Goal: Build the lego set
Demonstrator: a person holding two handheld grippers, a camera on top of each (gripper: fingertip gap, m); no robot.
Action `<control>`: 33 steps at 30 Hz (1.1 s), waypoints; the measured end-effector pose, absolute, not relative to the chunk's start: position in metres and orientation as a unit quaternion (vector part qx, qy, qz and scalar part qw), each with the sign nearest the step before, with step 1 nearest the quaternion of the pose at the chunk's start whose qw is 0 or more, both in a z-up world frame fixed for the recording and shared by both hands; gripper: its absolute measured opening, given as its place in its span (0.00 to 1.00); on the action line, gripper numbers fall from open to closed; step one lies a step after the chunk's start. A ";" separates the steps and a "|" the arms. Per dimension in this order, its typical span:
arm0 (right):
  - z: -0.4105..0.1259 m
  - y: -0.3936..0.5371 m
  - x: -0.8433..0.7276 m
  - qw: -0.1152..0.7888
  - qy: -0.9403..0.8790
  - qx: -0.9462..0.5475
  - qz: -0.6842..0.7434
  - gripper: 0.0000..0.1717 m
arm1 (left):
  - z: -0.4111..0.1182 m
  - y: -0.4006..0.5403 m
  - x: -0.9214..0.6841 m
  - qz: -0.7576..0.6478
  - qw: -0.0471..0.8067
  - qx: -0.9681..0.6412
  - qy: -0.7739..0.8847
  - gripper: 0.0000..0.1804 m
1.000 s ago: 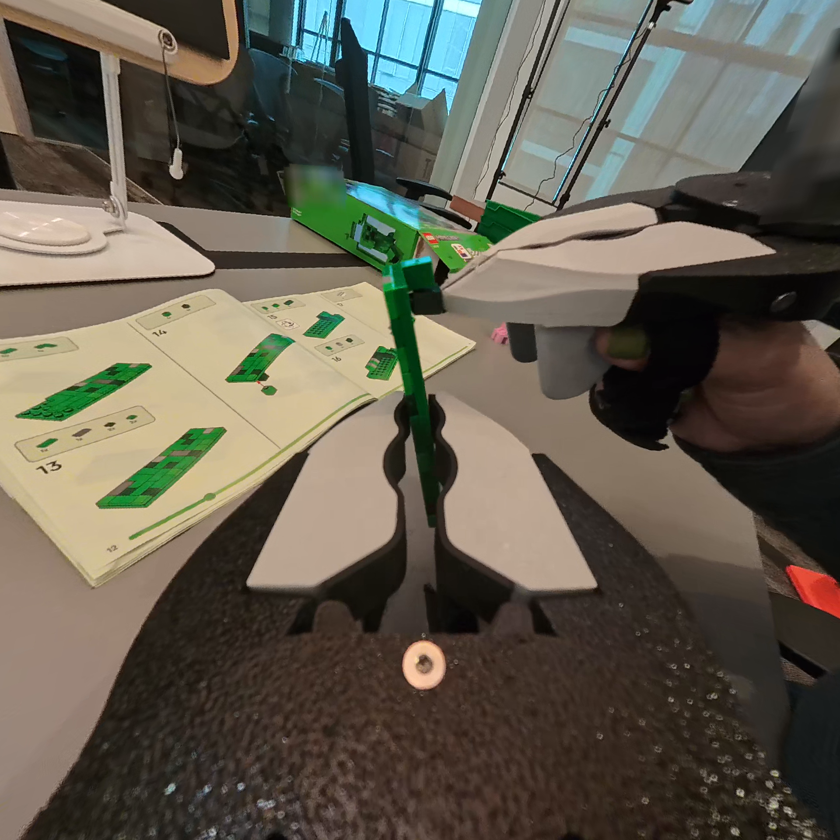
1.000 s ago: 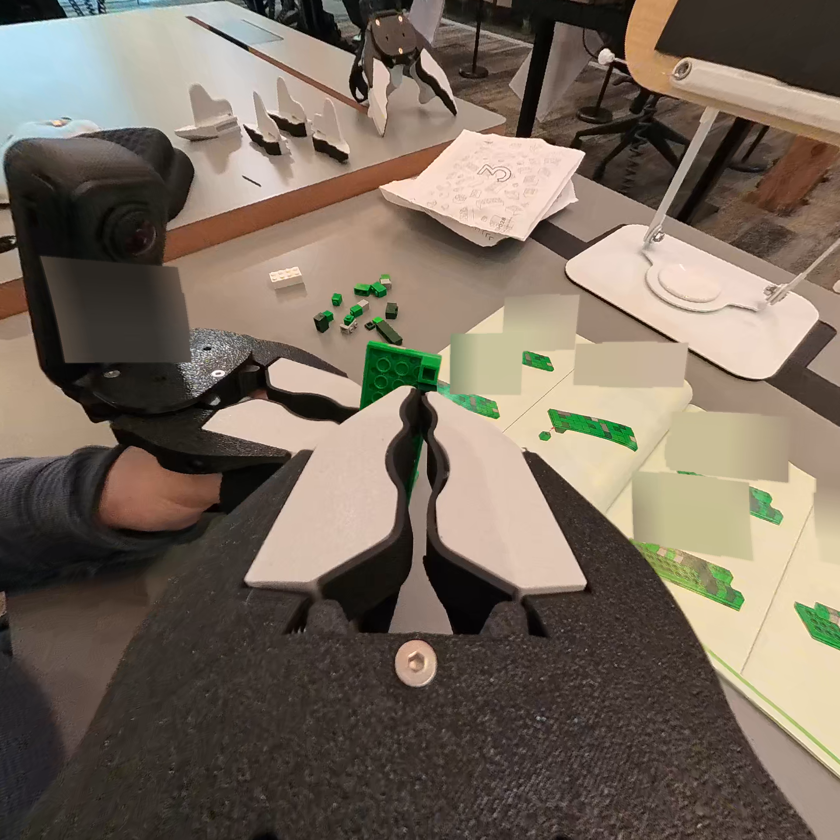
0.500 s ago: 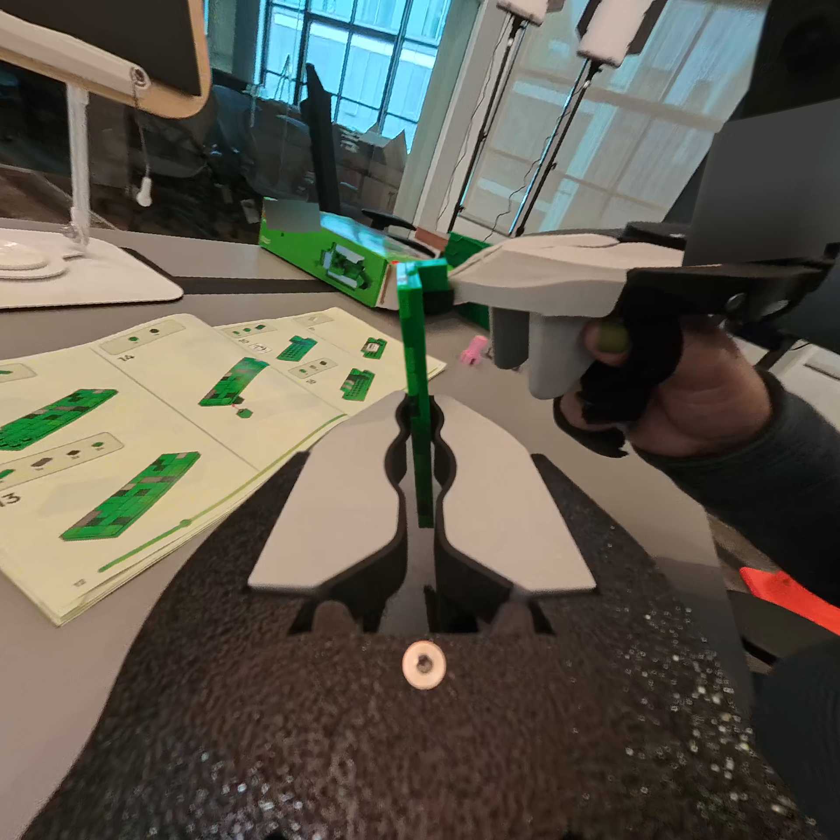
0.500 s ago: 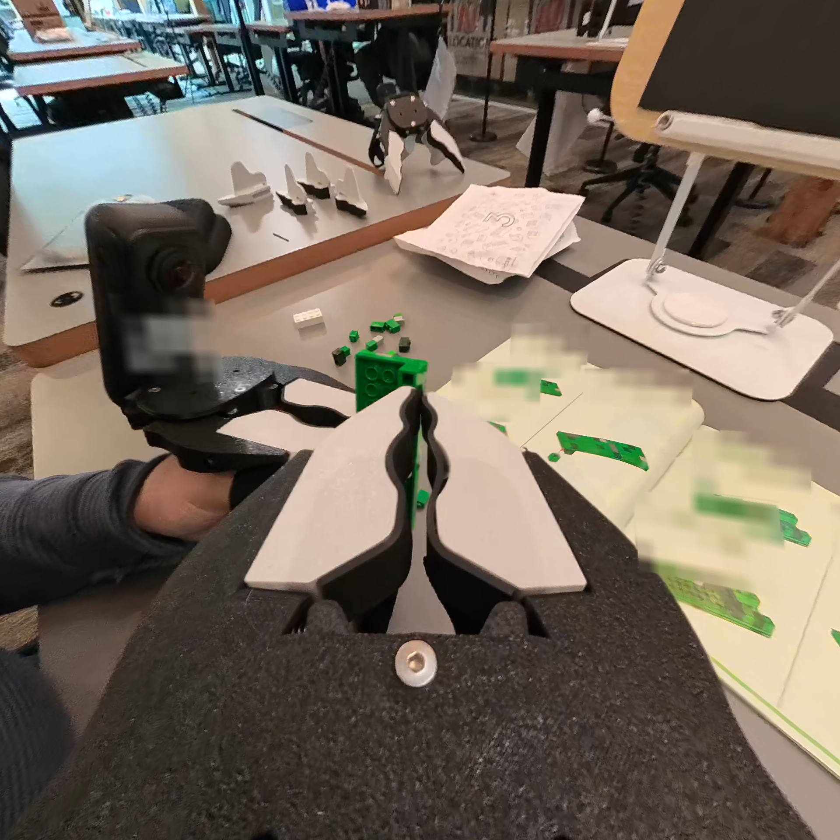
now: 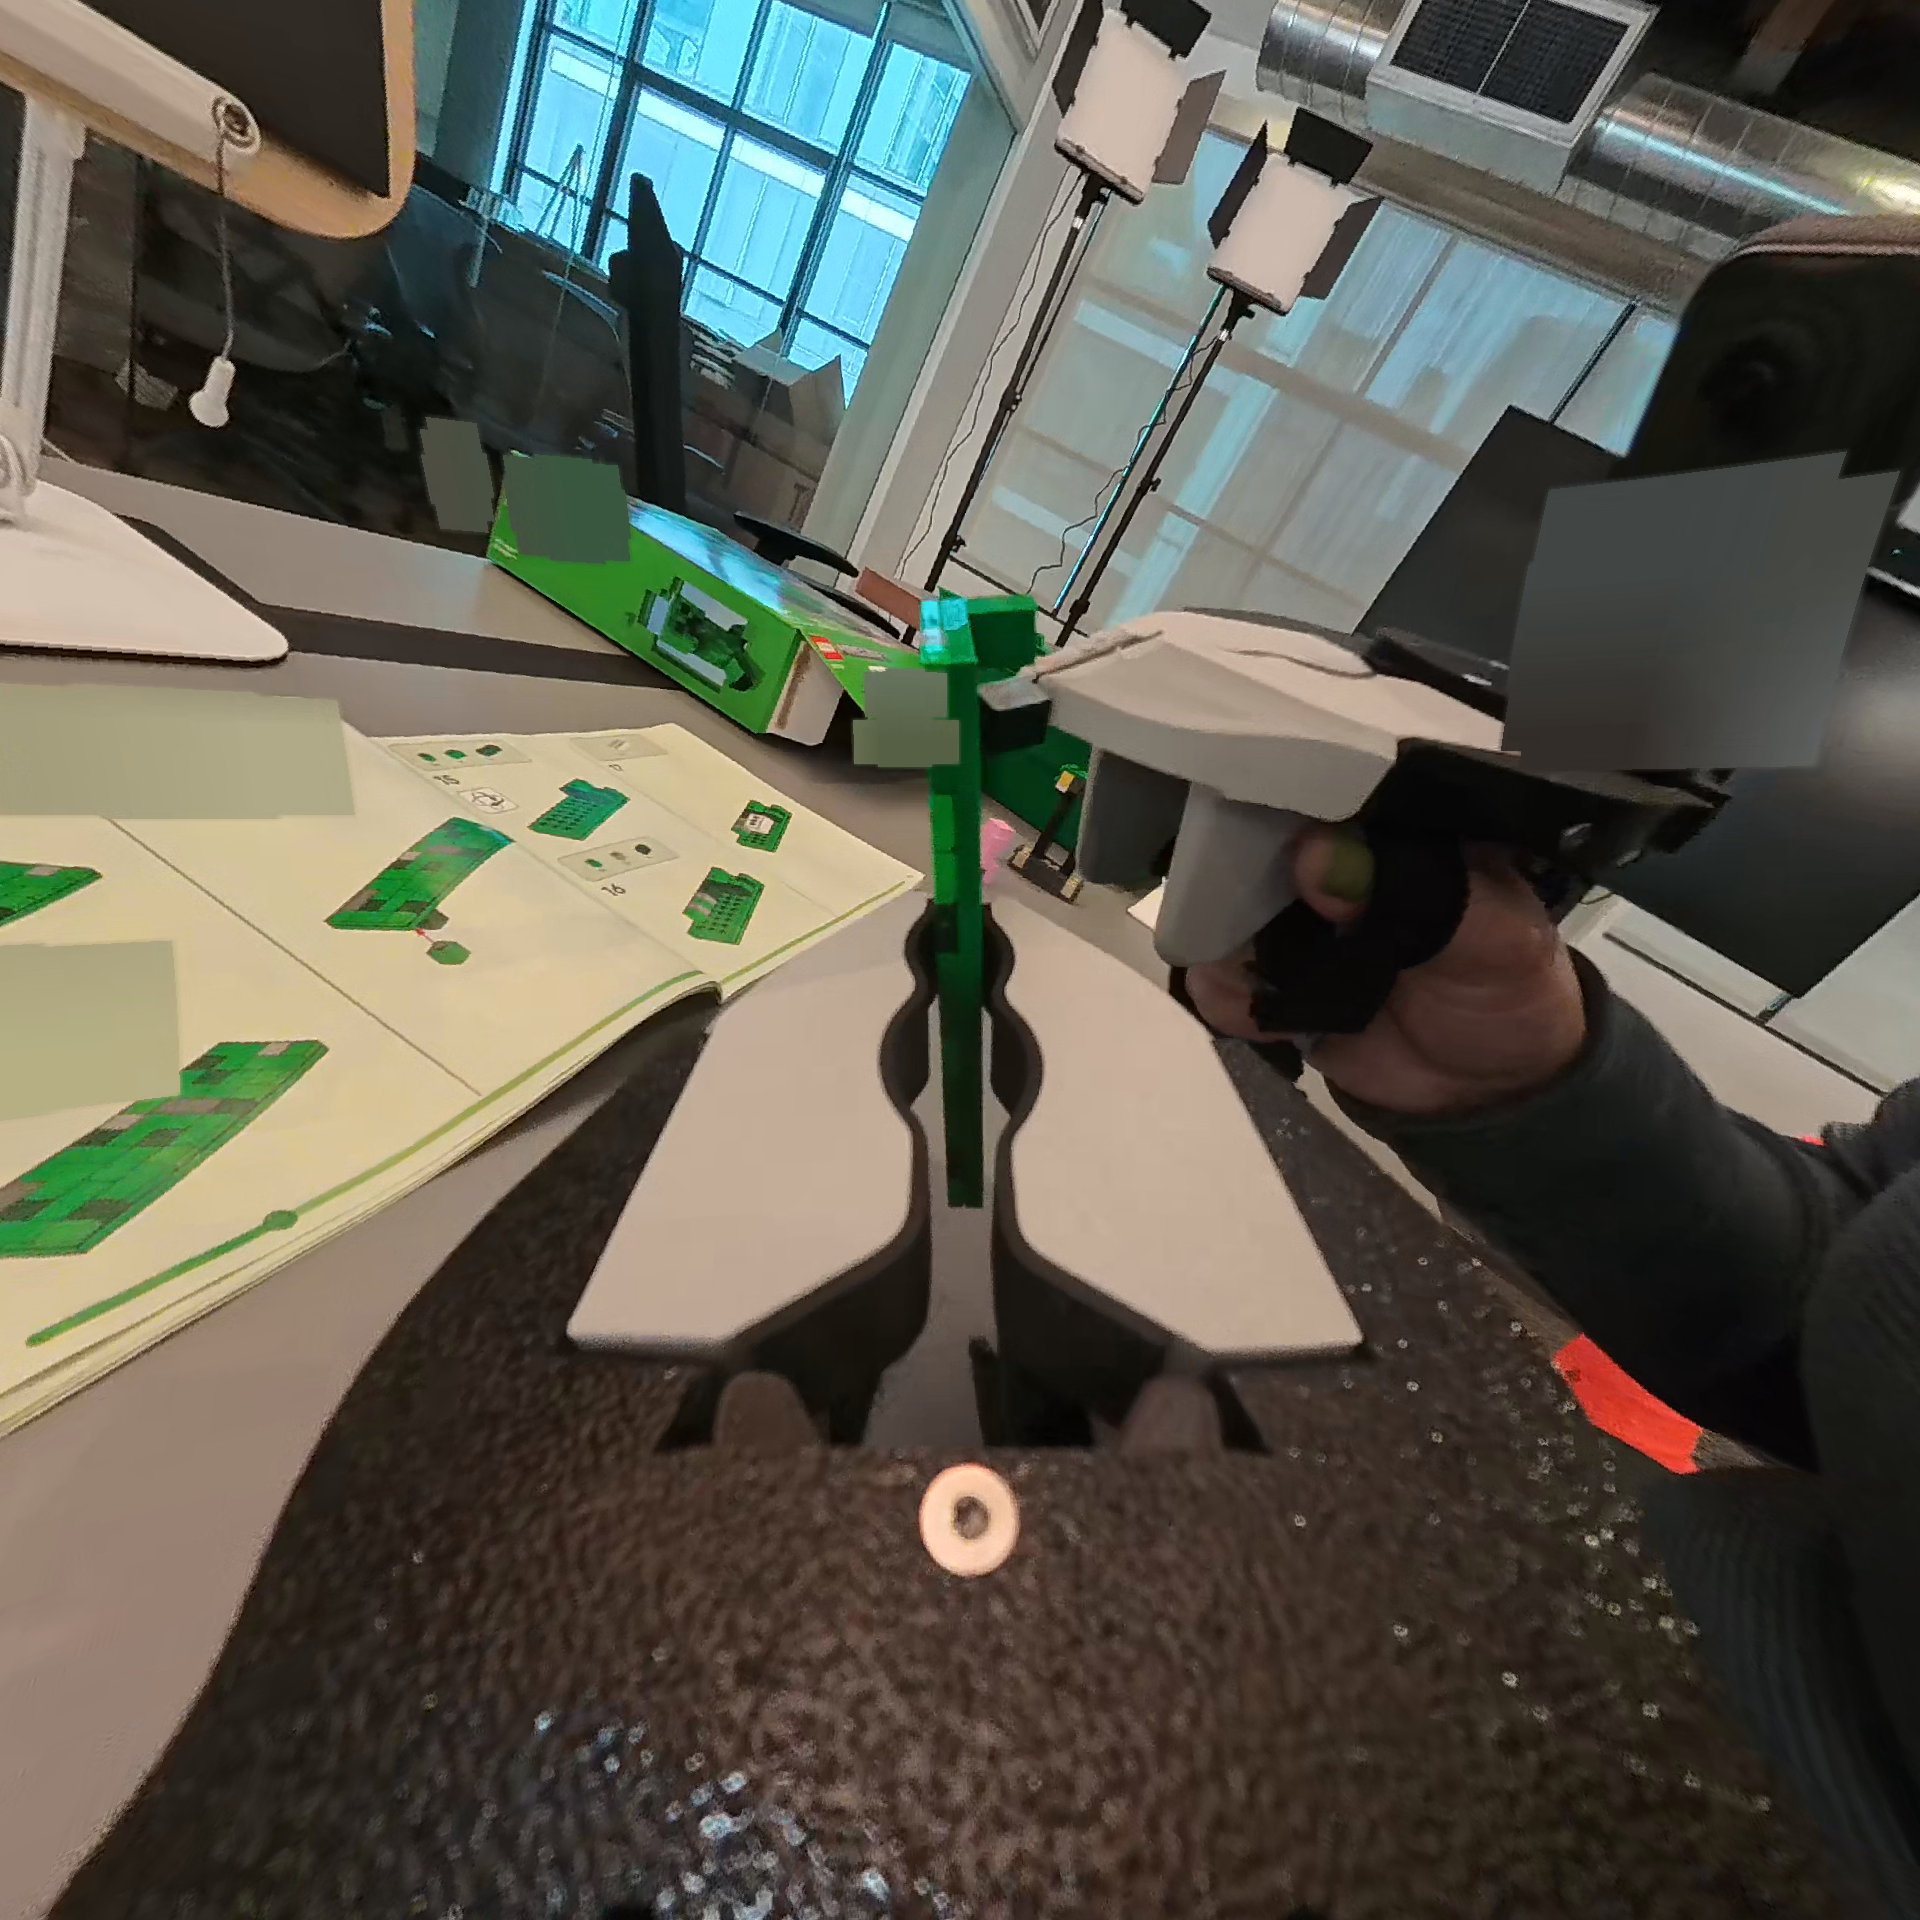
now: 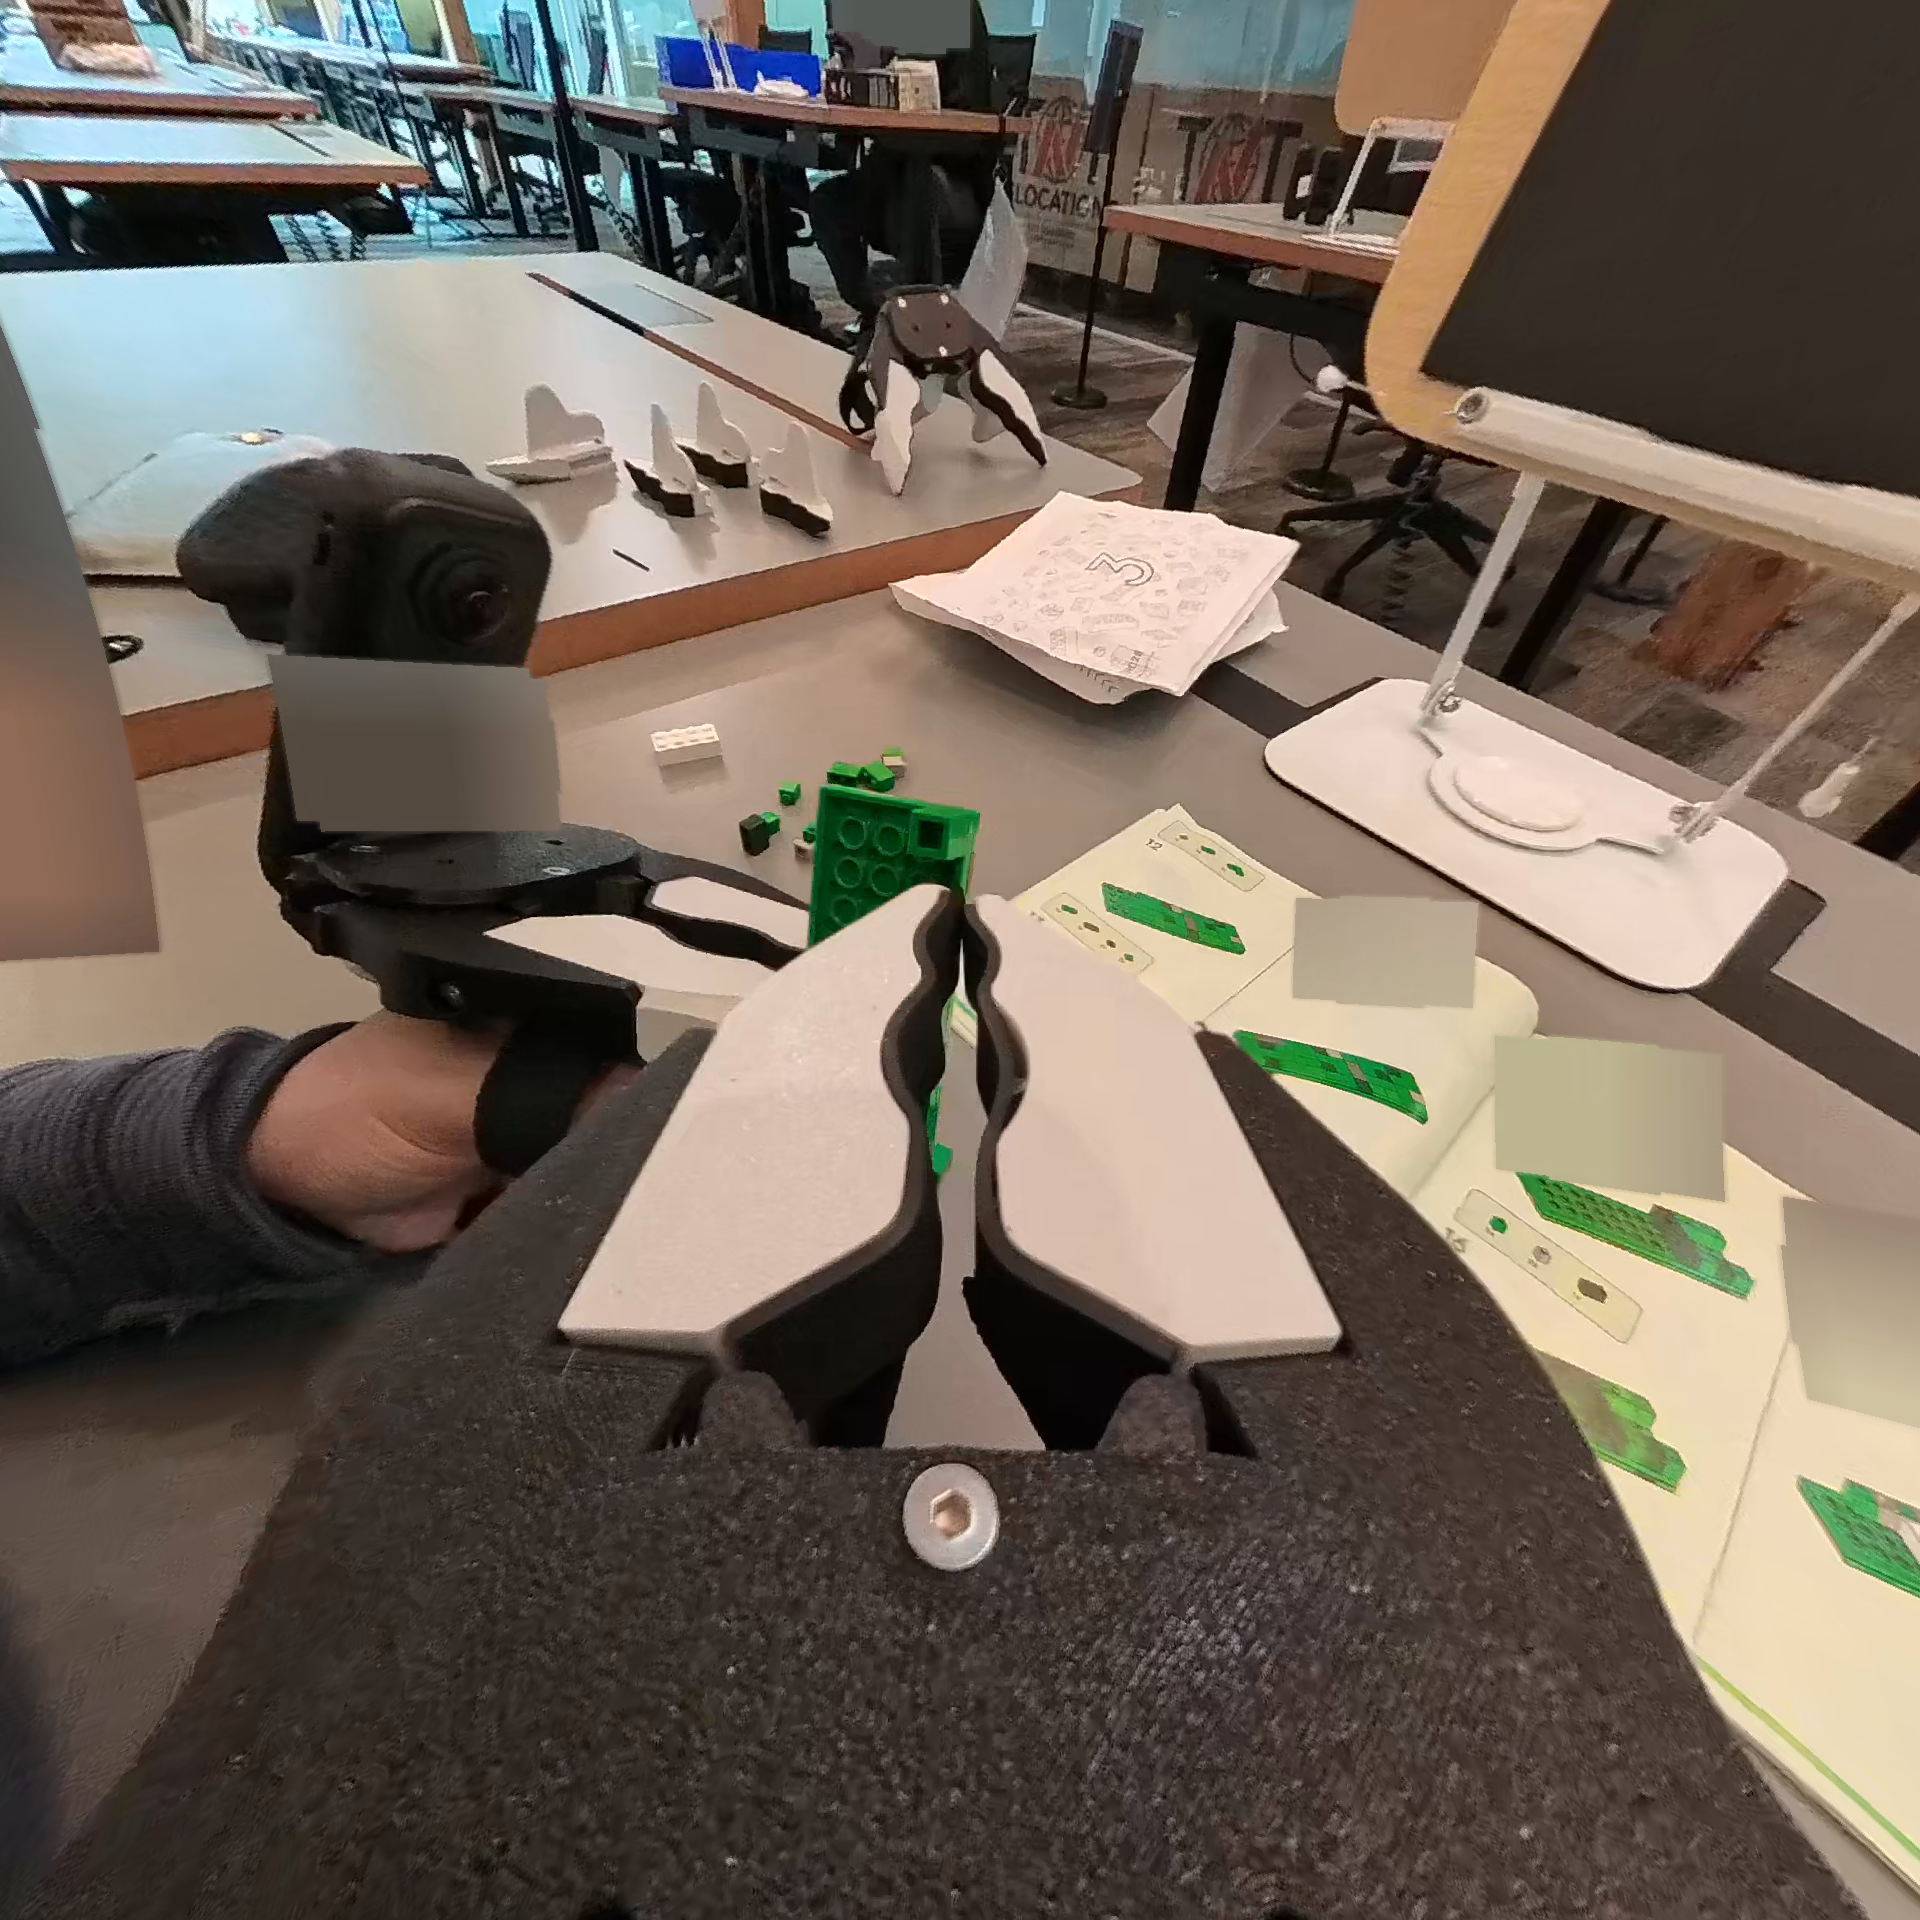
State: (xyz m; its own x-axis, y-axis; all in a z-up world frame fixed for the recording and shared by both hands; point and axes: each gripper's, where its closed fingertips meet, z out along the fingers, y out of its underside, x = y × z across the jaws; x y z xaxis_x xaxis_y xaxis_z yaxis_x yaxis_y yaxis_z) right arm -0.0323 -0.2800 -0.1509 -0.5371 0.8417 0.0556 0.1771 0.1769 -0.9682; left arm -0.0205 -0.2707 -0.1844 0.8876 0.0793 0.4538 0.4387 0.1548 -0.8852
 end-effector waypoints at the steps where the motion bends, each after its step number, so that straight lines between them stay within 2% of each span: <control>1: -0.151 -0.280 -0.033 0.324 -0.701 -0.363 0.522 0.00 | -0.185 -0.270 -0.021 -0.122 0.731 -0.639 -0.205 0.03; 10: -0.153 -0.281 -0.034 0.410 -0.698 -0.346 0.474 0.00 | -0.186 -0.269 -0.021 -0.156 0.731 -0.622 -0.232 0.03; 15: -0.157 -0.286 -0.033 0.405 -0.704 -0.338 0.475 0.03 | -0.185 -0.269 -0.020 -0.206 0.734 -0.599 -0.246 0.03; 23: -0.157 -0.285 -0.035 0.405 -0.707 -0.341 0.470 0.04 | -0.185 -0.269 -0.021 -0.210 0.733 -0.598 -0.246 0.03; 33: -0.155 -0.283 -0.035 0.445 -0.722 -0.306 0.433 0.04 | -0.187 -0.267 -0.018 -0.216 0.729 -0.603 -0.243 0.03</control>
State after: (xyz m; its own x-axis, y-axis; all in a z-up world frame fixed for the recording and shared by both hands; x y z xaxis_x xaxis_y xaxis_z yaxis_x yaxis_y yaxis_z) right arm -0.0355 -0.2835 -0.1548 -0.4165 0.8268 0.3780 0.0565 0.4386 -0.8969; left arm -0.0185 -0.2672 -0.1869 0.7889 -0.0227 0.6141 0.6074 0.1803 -0.7736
